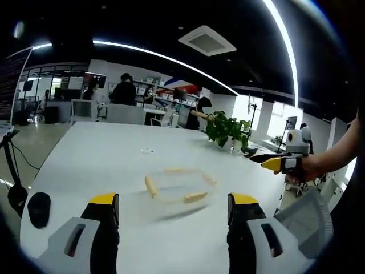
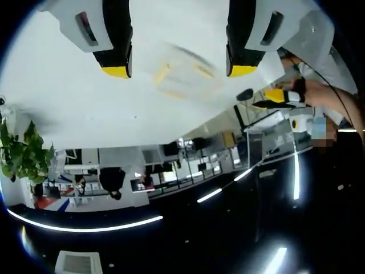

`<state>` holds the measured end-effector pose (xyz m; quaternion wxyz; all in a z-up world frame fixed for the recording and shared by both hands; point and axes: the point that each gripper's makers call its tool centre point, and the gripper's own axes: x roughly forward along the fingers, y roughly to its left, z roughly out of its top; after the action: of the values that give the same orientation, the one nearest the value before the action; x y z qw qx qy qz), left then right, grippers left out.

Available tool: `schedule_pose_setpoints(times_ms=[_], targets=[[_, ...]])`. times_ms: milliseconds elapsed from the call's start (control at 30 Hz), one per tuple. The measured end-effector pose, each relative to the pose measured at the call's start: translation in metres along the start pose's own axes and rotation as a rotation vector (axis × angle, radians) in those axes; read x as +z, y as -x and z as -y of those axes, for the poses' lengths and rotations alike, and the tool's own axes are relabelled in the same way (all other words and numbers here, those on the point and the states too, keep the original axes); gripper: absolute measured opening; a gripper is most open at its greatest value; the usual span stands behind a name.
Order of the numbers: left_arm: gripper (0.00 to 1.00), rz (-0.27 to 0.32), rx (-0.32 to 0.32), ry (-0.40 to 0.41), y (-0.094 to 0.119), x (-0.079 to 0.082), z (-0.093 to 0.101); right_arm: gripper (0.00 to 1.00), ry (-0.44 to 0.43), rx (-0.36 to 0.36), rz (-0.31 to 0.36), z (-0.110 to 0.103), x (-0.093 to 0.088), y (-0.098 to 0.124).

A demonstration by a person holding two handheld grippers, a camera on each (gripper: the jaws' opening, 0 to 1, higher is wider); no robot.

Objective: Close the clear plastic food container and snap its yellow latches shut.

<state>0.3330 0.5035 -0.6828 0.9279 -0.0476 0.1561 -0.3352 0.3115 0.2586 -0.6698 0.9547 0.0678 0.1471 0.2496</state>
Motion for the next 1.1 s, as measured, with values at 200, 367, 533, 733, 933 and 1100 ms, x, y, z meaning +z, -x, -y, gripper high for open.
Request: schedule_pose_setpoints(times_ms=[200,367,533,733,933,1100], targets=[[0.78,0.006,0.012,-0.002,0.008,-0.003,0.007,0.67,-0.010,-0.004,0.009,-0.005,-0.002,0.010],[0.78,0.006,0.016,-0.004,0.012,-0.008,0.014,0.67,-0.017,-0.011,0.019,-0.004,-0.004,0.020],[0.78,0.003,0.026,-0.003,0.016,-0.012,0.018,0.67,-0.032,-0.024,0.027,-0.003,-0.008,0.028],[0.78,0.008,0.036,0.001,0.021,-0.015,0.021,0.68,-0.036,-0.030,0.040,-0.006,-0.008,0.036],[0.77,0.013,0.046,0.019,0.029,-0.020,0.020,0.68,-0.024,-0.023,0.061,-0.009,0.000,0.039],[0.77,0.021,0.056,0.013,0.032,-0.020,0.022,0.69,-0.017,-0.029,0.079,-0.009,0.004,0.045]])
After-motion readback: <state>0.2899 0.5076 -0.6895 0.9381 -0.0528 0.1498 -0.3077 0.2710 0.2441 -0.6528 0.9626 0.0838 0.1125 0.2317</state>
